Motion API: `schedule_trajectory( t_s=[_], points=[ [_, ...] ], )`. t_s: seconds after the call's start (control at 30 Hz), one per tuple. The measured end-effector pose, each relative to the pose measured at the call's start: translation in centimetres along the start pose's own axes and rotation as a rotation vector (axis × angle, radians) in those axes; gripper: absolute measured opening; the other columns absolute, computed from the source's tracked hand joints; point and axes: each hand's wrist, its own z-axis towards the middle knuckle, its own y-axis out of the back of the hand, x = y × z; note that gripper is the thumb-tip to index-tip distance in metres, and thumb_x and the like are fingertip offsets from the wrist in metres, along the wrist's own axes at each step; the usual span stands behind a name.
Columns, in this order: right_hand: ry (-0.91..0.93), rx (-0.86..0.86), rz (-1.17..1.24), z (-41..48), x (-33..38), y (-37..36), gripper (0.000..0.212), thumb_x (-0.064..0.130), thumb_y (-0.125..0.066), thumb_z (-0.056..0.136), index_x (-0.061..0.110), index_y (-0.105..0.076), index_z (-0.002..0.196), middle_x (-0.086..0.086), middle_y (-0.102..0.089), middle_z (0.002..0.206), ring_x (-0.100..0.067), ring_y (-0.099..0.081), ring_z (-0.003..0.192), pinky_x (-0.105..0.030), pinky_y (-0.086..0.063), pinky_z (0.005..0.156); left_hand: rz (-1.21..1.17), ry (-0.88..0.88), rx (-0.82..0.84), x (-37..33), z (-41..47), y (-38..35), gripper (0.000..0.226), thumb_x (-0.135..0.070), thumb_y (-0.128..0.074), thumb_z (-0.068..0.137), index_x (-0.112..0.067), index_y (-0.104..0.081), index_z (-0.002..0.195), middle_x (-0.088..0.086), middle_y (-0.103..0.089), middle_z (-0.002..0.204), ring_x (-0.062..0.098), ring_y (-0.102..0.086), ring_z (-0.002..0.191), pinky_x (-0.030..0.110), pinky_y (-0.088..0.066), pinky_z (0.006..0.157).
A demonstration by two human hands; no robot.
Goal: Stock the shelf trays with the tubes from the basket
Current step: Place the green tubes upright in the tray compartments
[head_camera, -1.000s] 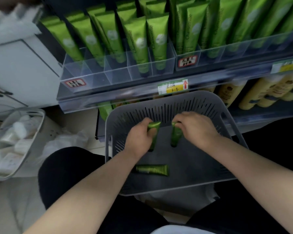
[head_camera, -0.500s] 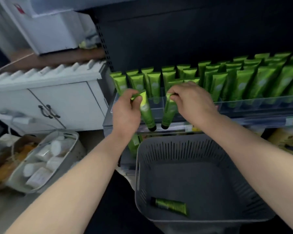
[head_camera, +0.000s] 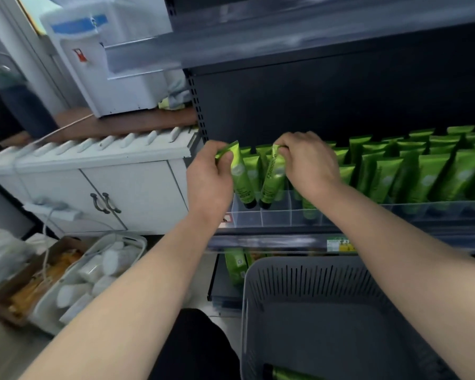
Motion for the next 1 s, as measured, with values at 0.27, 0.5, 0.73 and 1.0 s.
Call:
schedule_trajectory(
  t_s=[0.27,0.5,0.73,1.0],
  points=[
    [0.029,0.269,-0.123,-0.3,-0.4,-2.4,0.026,0.005,-0.053,0.09,0.021,-0.063,0.107,0.0,-0.064,0.099,-0.022,-0.056,0.099,-0.035,-0.035,0.081,0.085,0.028,0.072,1.4,1.0,-2.0,0.015,-0.018,-0.051,0.097,-0.015,-0.061,0.108,-0.001,-0.059,0.079,0.016,-0.053,0.07,0.024,-0.038,0.064],
    [0.099,0.254,-0.162,-0.6,-0.5,-2.2,0.037,0.008,-0.051,0.091,0.026,-0.057,0.122,0.001,-0.062,0.114,-0.022,-0.05,0.111,-0.042,-0.033,0.091,0.139,0.116,0.211,2.5,2.1,-4.0,0.024,-0.012,-0.041,0.098,-0.014,-0.06,0.112,0.006,-0.058,0.08,0.022,-0.052,0.065,0.026,-0.037,0.058],
    [0.234,0.076,-0.095,-2.8,-1.1,-1.7,0.025,0.015,-0.066,0.085,0.015,-0.066,0.11,-0.005,-0.061,0.117,-0.026,-0.052,0.111,-0.043,-0.042,0.085,0.217,0.153,0.273,2.7,1.5,-4.9,0.032,-0.005,-0.037,0.097,-0.013,-0.059,0.119,0.007,-0.06,0.092,0.02,-0.053,0.073,0.026,-0.038,0.063],
    [0.255,0.067,-0.062,-4.9,-1.1,-1.3,0.021,0.012,-0.07,0.081,0.015,-0.069,0.102,-0.009,-0.06,0.122,-0.028,-0.052,0.115,-0.044,-0.044,0.085,0.216,0.058,0.265,1.9,0.7,-3.8,0.033,-0.003,-0.041,0.094,-0.013,-0.057,0.121,0.005,-0.062,0.117,0.019,-0.058,0.096,0.024,-0.042,0.075]
  ],
)
